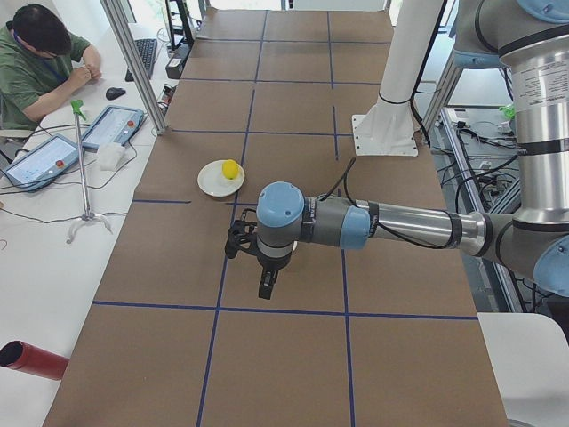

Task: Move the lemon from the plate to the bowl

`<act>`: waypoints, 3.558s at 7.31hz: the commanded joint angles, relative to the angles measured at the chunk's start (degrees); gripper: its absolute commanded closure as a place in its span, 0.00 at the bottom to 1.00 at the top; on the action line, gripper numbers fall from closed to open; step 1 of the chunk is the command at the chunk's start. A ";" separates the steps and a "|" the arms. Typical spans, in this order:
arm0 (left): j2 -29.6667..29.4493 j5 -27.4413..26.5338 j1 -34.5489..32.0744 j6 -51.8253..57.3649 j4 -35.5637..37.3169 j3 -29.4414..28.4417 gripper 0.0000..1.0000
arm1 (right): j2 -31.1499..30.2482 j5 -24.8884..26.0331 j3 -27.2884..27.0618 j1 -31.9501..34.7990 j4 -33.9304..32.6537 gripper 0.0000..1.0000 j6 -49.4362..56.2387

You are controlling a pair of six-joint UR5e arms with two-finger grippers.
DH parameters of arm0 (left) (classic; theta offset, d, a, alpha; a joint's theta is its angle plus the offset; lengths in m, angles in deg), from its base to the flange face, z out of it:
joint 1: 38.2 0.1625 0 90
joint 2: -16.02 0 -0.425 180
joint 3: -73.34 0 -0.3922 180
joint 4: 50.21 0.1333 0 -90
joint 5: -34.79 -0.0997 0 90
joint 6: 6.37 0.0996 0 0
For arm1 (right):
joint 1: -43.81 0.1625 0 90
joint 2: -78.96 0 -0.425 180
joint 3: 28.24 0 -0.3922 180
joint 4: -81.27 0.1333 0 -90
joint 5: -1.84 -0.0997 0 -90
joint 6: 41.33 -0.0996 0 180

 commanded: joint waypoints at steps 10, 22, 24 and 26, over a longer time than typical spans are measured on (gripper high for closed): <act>-31.16 -7.91 28.41 -6.67 -11.54 -11.78 0.00 | 0.00 0.00 0.00 0.00 0.00 0.00 0.00; -47.71 -15.28 42.49 -1.22 -25.78 -37.64 0.02 | 0.00 0.00 0.00 0.00 0.00 0.00 0.00; -48.07 -15.29 42.85 -1.22 -25.78 -37.91 0.16 | 0.00 0.00 0.00 0.00 0.00 0.00 0.00; -48.07 -15.29 42.85 -1.22 -25.35 -37.91 0.62 | 0.00 0.00 0.00 0.00 0.00 0.00 0.00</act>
